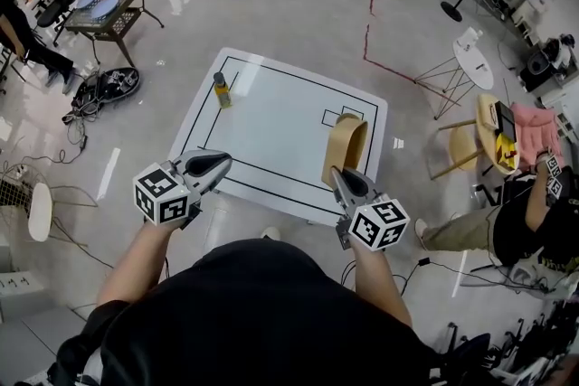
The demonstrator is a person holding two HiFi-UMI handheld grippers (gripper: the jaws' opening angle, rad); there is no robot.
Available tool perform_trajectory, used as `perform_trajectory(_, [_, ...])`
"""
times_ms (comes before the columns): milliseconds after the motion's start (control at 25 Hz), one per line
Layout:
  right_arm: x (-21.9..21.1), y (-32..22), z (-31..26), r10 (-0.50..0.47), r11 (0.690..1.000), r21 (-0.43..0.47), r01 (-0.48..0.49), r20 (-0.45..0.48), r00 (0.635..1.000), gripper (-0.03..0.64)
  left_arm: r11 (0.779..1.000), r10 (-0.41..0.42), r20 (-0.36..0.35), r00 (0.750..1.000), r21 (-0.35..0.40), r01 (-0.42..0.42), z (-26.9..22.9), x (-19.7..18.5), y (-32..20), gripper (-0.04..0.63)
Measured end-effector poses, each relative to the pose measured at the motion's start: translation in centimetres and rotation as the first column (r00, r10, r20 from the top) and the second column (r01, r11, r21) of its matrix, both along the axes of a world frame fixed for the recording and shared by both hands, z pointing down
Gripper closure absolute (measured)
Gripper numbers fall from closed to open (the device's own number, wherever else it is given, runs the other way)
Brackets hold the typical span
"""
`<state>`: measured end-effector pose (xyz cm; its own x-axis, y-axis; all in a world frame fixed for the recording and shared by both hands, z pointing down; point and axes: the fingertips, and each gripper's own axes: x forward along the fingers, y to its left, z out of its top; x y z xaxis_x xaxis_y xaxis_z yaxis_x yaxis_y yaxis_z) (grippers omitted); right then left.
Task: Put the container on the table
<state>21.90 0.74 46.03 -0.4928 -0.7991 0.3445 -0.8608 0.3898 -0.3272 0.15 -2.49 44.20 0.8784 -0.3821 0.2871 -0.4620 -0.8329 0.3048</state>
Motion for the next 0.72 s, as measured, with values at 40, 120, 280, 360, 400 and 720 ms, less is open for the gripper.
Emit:
perform_trajectory(40, [0.2, -0.1, 0.0, -0.005, 1.000, 0.002, 0.005, 0.001, 1.000, 0.600, 1.000, -0.001, 0.001, 1.000, 0.002, 0.001, -0.1, 0.3, -0.1, 0.574])
perform_trajectory(120, [0.6, -0.3, 0.0, -0.011, 1.000, 0.004, 0.011, 0.004, 1.000, 0.600, 1.000, -0.003, 0.002, 1.000, 0.005, 0.003, -0.1, 0.9, -0.4, 0.574])
perform_trajectory(280, [1.6, -0.7, 0.3, -0.009, 1.000, -0.003, 0.009, 0.013, 1.000, 0.600, 1.000, -0.003, 0.003, 1.000, 0.003, 0.003, 0.1, 2.1, -1.1, 0.574])
perform_trajectory(360, [1.9, -0.7, 0.6, -0.013, 1.000, -0.011, 0.014, 0.012, 1.000, 0.600, 1.000, 0.003, 0.000, 1.000, 0.007, -0.003, 0.0, 2.7, -1.4, 0.574])
perform_trajectory(400, [2.0, -0.7, 0.8, -0.017, 1.000, -0.014, 0.017, 0.011, 1.000, 0.600, 1.000, 0.006, -0.001, 1.000, 0.009, -0.006, 0.0, 3.1, -1.5, 0.574])
perform_trajectory(720, [2.1, -1.7, 1.2, -0.045, 0.999, -0.018, 0.046, 0.017, 0.999, 0.600, 1.000, 0.005, -0.009, 1.000, 0.016, -0.005, 0.0, 4.3, -1.9, 0.574])
